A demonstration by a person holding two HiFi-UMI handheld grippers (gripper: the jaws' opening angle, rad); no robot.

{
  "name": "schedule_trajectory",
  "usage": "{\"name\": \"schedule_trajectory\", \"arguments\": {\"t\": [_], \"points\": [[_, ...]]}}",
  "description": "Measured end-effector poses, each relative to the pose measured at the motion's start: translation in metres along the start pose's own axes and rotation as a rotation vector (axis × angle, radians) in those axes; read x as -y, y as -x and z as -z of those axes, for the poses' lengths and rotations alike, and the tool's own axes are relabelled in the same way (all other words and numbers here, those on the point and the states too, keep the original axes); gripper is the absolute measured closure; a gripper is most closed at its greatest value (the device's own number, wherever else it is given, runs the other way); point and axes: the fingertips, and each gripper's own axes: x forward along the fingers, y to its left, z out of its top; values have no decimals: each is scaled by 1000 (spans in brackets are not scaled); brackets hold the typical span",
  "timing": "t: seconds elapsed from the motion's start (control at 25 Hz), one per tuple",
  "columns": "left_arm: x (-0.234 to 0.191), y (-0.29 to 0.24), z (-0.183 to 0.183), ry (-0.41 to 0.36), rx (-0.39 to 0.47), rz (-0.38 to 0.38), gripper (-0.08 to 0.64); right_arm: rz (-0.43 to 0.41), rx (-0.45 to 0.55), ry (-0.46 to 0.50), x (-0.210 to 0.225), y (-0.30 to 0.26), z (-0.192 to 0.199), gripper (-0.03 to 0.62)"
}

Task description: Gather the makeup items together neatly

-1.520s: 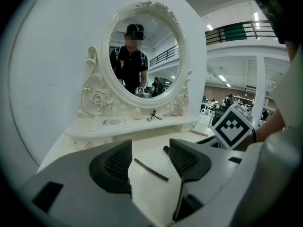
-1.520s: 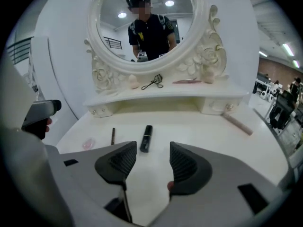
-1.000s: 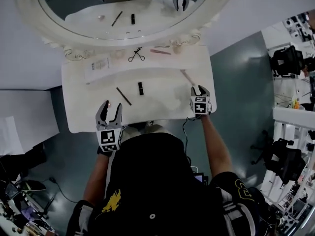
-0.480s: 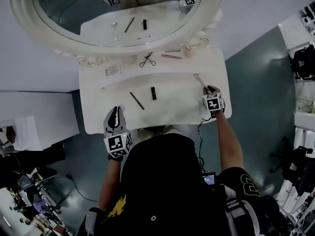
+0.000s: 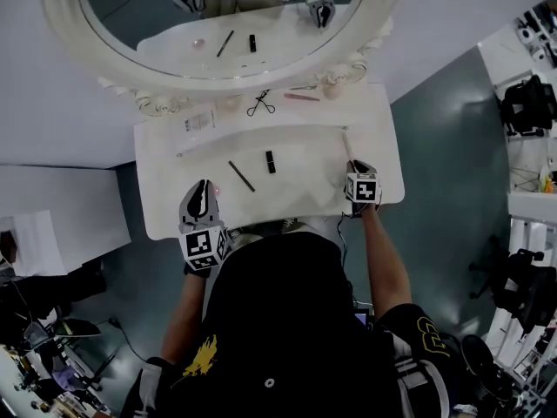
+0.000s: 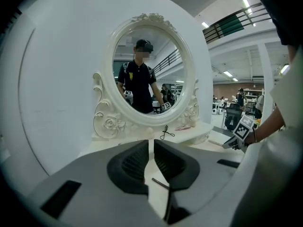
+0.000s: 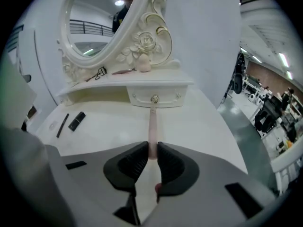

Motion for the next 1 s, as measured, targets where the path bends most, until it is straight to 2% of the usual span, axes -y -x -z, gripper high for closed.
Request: {"name": "schedule_trajectory", "arguments": {"t": [0.28,0.44,0.72,1.0], "points": [[-20,-2,2,-12,9,100,517,-12,91,-212,-69,26,-7,512],[-29,0,3,-25,13,140,517,-43,109,-281,-115,28,-13,512],[-46,9,8,-13,10,150,535,-144,84,-278,-198,10,-21,512],[-55,15,12,-6,-4,123,537,-212,32,-268,-233,-6,-17,512]]}}
